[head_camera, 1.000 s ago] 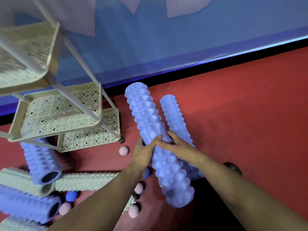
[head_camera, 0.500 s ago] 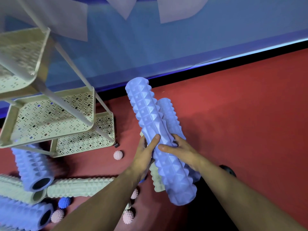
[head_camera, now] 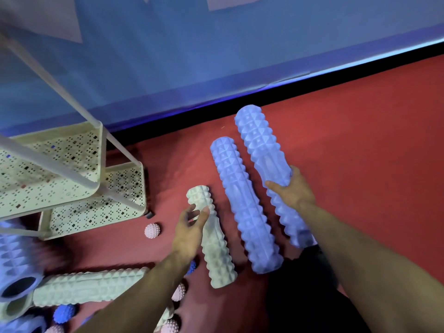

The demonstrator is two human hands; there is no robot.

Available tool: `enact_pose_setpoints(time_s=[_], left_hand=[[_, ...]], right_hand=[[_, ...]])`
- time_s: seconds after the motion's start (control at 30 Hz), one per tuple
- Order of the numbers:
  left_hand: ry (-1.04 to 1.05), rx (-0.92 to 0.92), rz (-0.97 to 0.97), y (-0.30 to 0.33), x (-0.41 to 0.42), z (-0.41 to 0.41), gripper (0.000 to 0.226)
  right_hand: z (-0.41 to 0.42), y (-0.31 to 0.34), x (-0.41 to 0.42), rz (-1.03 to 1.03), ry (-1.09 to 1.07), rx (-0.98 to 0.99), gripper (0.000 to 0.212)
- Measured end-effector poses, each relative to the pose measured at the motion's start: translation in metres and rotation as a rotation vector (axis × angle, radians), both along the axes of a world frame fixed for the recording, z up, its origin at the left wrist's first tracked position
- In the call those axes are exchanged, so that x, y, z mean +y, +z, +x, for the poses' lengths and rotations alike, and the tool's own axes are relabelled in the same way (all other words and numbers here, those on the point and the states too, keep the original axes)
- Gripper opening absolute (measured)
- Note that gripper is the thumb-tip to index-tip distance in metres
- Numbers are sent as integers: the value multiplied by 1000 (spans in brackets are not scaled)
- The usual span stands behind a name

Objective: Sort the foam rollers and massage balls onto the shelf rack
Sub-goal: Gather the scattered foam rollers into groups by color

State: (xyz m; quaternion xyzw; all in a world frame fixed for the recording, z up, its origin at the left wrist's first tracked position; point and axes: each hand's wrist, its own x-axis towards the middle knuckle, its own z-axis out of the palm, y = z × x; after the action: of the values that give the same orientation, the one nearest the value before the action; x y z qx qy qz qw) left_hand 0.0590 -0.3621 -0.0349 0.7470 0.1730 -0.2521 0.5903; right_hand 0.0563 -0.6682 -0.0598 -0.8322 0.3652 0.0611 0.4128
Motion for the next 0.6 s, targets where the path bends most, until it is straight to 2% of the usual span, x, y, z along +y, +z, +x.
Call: enact_pose_setpoints(time_s=[0.37,0.47,0.6], left_hand=[[6,31,83,-18,19,0,48],[-14,8,89,-14,21,-3,48],[-90,-31,114,5,38,-8,51]], right_hand=[[-19,-62,17,-7,-6,165,92],[-19,-54,22,-47,51,214,93],[-22,-18,42,-204,80,208,77]])
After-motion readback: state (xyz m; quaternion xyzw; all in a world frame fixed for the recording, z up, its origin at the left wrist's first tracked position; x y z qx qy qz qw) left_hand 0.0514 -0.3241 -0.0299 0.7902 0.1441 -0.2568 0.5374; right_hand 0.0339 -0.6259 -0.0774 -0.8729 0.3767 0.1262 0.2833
